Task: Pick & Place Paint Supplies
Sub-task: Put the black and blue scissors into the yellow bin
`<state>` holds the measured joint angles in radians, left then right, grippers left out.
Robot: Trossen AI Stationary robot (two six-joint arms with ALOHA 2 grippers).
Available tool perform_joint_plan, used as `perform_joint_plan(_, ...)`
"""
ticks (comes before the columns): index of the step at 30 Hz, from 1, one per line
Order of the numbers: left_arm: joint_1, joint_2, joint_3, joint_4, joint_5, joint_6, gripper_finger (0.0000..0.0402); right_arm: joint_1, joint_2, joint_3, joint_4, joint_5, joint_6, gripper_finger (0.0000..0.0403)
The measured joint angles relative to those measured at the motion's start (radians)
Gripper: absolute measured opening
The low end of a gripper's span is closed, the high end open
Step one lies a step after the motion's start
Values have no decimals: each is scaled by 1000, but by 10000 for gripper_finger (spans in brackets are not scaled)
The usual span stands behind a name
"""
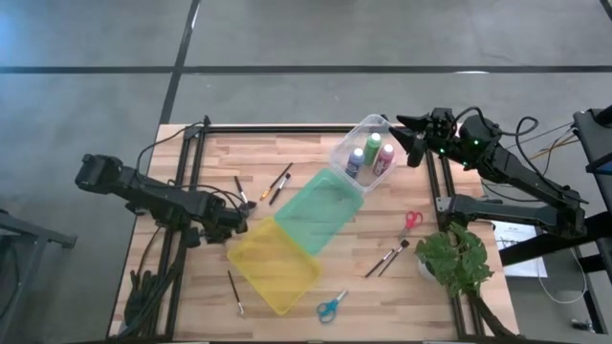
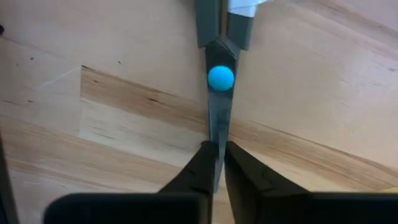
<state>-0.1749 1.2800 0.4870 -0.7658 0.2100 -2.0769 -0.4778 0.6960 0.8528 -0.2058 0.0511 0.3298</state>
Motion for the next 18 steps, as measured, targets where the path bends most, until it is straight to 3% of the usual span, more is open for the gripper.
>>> perform_joint_plan(3,0,0,0,-2,0,0,10,0,0,0,0,0,0,263)
perform_joint_plan(18,0,-1,11,-5,-23,0,0,0,0,0,0,0,8,263)
